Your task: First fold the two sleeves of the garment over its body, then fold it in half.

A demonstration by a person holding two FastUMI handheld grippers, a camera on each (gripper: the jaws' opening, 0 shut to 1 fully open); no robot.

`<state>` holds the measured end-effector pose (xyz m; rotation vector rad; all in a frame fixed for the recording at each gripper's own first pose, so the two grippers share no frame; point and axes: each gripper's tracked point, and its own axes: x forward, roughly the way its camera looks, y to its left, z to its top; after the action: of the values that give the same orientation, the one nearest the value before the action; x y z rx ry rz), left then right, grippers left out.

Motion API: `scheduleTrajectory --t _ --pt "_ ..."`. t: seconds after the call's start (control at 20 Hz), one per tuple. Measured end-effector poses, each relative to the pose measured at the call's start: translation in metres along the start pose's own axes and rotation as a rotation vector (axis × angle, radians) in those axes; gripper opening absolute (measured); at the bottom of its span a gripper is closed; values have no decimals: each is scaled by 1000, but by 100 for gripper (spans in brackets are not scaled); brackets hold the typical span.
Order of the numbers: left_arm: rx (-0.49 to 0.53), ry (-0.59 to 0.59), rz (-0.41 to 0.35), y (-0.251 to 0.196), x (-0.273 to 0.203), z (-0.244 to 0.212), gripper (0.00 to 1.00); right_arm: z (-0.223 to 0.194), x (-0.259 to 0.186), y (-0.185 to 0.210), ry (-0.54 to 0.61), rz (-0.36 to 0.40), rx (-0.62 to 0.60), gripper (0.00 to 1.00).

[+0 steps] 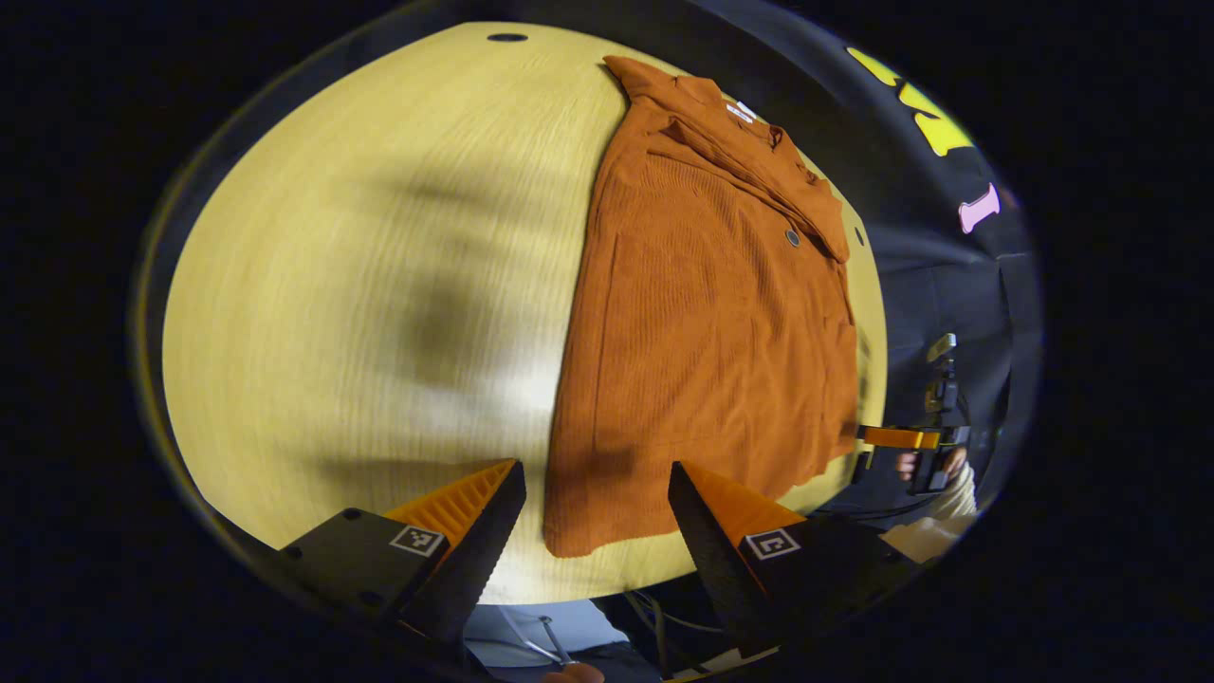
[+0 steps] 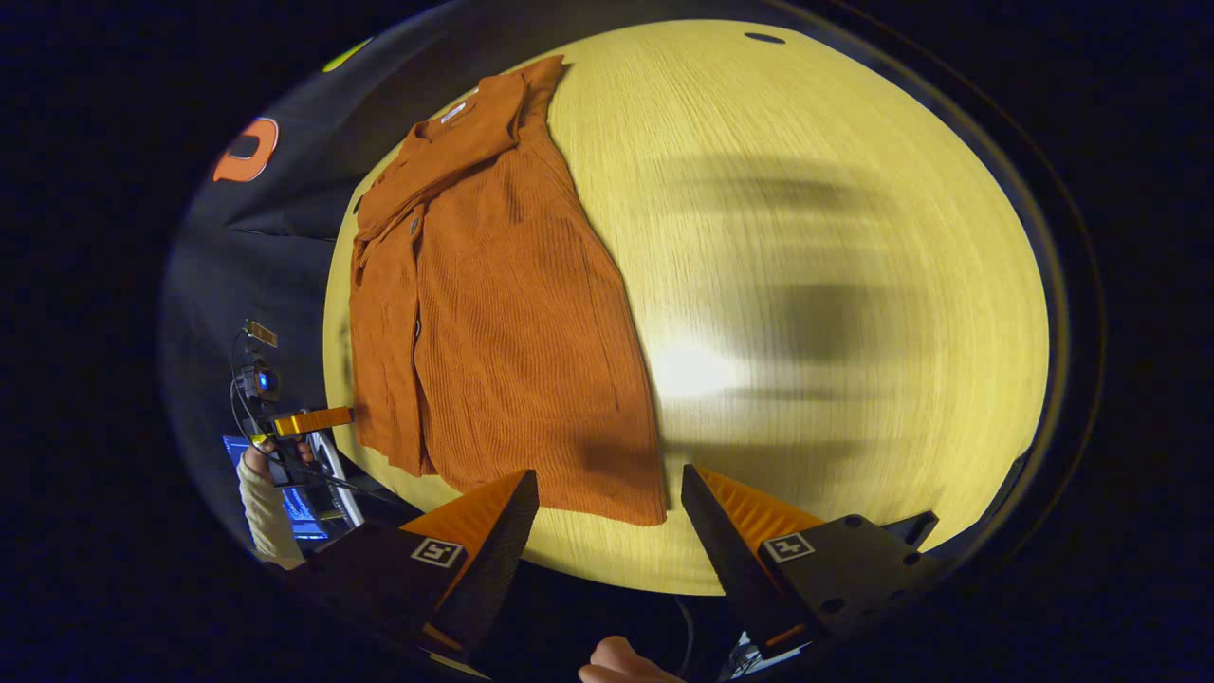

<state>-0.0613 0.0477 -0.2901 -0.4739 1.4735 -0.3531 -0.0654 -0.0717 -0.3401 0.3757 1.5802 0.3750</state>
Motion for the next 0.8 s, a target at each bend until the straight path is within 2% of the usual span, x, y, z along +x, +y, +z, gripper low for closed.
scheduleTrajectory --t 0.05,0.15,0.2,0.25,0.3,0.35,0.45,0.5,0.55,0.6,0.8 --pt "-4 21 -25 -2 2 0 99 -3 3 -3 19 8 -7 94" --pt "-16 64 -88 -6 2 -3 97 -2 6 -12 46 5 -22 98" --pt "-12 81 -116 -5 0 -5 96 -1 6 -12 47 13 -9 94" --pt "2 88 -123 -3 0 -7 95 3 7 -8 43 32 17 94" --pt "18 100 -111 3 1 -9 94 5 8 -1 39 61 39 94" --pt "38 97 -89 9 3 -9 82 5 10 6 45 86 45 94" --pt "50 96 -81 11 1 -11 75 2 14 13 59 120 20 94" --pt "49 85 -68 9 2 -9 75 0 15 16 63 126 4 94" --pt "52 76 -54 8 3 -8 80 0 17 18 66 129 -7 92" --pt "59 67 -41 7 6 -7 75 0 18 20 67 134 -10 93" --pt "129 43 21 7 8 -13 76 2 19 22 68 142 -9 91"
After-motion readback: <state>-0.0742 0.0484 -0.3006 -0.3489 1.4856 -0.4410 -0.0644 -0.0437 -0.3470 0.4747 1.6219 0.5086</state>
